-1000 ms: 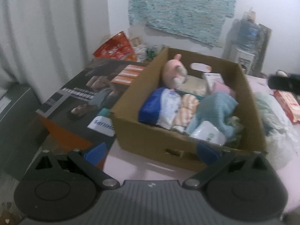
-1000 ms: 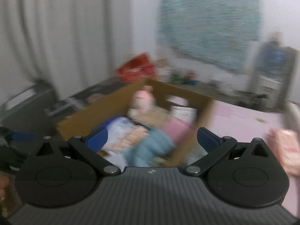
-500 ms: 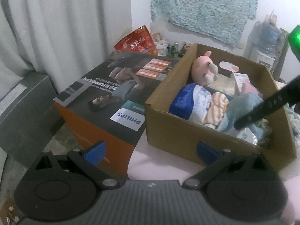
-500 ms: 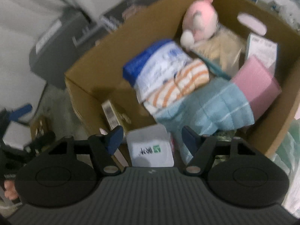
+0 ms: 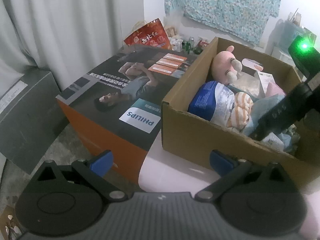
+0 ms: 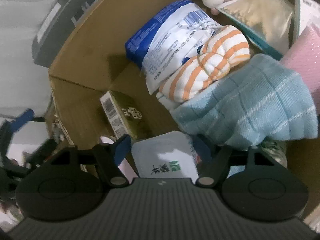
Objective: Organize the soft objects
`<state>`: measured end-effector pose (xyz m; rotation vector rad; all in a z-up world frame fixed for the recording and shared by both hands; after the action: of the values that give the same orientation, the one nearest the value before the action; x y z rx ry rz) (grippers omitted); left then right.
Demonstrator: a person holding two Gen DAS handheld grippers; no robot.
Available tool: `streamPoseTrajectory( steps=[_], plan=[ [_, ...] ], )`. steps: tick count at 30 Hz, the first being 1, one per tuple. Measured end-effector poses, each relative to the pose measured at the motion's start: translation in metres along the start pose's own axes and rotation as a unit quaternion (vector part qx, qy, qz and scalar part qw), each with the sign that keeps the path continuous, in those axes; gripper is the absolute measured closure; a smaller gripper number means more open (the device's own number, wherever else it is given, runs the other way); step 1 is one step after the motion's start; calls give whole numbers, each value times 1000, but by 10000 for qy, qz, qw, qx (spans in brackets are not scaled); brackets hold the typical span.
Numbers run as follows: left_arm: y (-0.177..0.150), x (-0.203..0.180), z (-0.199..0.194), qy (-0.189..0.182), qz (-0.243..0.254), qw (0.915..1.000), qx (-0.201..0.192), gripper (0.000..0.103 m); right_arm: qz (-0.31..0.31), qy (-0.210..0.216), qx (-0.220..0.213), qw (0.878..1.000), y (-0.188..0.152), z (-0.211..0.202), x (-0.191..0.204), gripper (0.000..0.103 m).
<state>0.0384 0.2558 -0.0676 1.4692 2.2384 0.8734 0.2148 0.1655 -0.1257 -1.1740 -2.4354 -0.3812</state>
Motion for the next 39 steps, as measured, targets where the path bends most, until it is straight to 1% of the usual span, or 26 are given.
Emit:
streamPoseTrajectory(
  steps=[3, 10, 12, 18, 21, 22, 24, 26, 28, 30, 31, 32, 34, 35, 36, 37, 39],
  plan=[
    [-1, 0, 3, 11, 2, 10000, 37, 0, -17, 69, 205, 9998, 0, -2, -3, 39],
    [0, 2, 7, 51, -33, 10000, 61, 0, -45, -107, 808, 9967, -13, -8, -12, 41],
    [0, 4, 9, 68, -46, 9999, 85, 0, 59, 1, 871, 9962, -13, -4, -14, 41],
    [1, 4, 12, 105, -18, 9999, 129, 0, 311, 460, 749, 9956, 6, 2, -12, 38],
    [1, 2, 9, 89, -5, 9999, 102, 0, 506, 658, 654, 9944, 15, -6, -14, 38],
    [1, 1, 8, 81, 3, 9999, 92, 0, 572, 810, 555, 9935, 18, -13, -14, 37],
    [1, 0, 7, 88, 25, 9999, 74, 0, 647, 993, 323, 9924, 24, -29, -14, 29],
    [2, -1, 6, 81, 36, 9999, 55, 0, 650, 1098, 71, 9918, 29, -44, -15, 28],
    [2, -1, 5, 61, 25, 10000, 46, 0, 637, 1097, -213, 9917, 34, -59, -19, 28],
    [3, -2, 2, 37, 8, 10000, 31, 0, 549, 1015, -466, 9922, 40, -72, -19, 28],
    [3, -2, 1, 26, 4, 10000, 20, 0, 404, 873, -648, 9933, 43, -80, -19, 28],
    [3, -2, 0, 9, 2, 10000, 8, 0, 235, 693, -802, 9941, 37, -89, -21, 30],
    [3, -4, -2, -29, 8, 10000, -3, 0, -126, 112, -1101, 9938, 38, -97, -24, 30],
    [3, -5, -3, -44, 17, 10000, -9, 0, -261, -157, -1133, 9931, 37, -100, -29, 38],
    [3, -7, -3, -64, 35, 10000, -12, 0, -328, -390, -1095, 9927, 39, -97, -33, 51],
    [3, -9, -3, -78, 50, 10000, -14, 0, -320, -563, -1001, 9929, 40, -91, -38, 55],
    [3, -11, -4, -106, 79, 9999, -27, 0, -234, -763, -731, 9941, 39, -70, -51, 66]
  ],
)
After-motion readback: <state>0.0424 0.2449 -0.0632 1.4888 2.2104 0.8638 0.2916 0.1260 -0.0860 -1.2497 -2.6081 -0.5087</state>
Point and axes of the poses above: each gripper's, at about its wrist camera, not at the fingertips, and z roughly the way its jaws point, x to its left, y to its top, the point moved 8 cm from there along z, roughly the way its jaws point, and after that the axes turned 2 degrees about y, right-handed, at the moved point
